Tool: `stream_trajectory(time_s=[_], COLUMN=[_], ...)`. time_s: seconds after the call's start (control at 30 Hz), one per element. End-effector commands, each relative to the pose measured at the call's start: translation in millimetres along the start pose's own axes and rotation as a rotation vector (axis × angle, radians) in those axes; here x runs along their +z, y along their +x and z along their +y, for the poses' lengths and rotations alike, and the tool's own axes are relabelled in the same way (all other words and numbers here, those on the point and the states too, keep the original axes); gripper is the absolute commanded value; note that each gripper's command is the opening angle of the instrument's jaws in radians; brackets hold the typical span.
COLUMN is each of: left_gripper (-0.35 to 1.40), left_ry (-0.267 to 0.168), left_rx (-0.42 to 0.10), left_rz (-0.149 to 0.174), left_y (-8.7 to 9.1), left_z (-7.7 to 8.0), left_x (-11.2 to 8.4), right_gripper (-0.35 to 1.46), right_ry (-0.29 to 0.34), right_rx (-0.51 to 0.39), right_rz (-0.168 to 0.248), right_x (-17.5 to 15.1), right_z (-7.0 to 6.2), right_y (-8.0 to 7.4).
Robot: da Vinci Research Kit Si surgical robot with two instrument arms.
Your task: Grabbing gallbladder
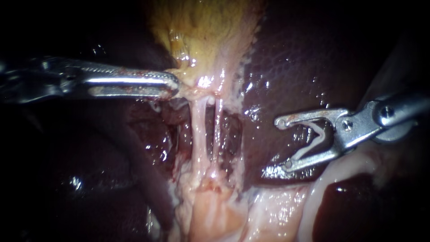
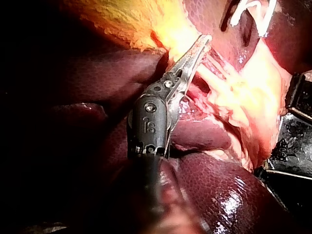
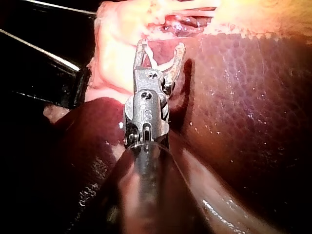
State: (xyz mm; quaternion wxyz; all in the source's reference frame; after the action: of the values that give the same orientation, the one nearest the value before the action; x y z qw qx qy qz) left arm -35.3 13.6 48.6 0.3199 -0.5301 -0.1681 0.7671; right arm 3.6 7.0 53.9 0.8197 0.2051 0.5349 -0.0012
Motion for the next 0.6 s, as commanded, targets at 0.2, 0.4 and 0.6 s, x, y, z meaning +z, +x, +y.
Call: stream_trajectory(time_s=[0.2,0.4,0.6], left_gripper=[0.26,0.58,0.66], left_ry=[-0.002,-0.003,-0.006], left_rx=[0.007,0.025,0.032], left_rz=[0.0,-0.001,-0.001], left_y=[-0.1,-0.2,-0.3], left_z=[0.1,0.0,-0.1], left_x=[-0.2,-0.4,-0.7], right_gripper=[0.46,0.46,0.46], right_ry=[0.0,0.0,0.0], right_rx=[0.0,0.0,0.0], right_rz=[0.0,0.0,0.0], right_x=[0.0,0.0,0.0], right_z=[0.0,0.0,0.0], right_y=[0.0,0.0,0.0])
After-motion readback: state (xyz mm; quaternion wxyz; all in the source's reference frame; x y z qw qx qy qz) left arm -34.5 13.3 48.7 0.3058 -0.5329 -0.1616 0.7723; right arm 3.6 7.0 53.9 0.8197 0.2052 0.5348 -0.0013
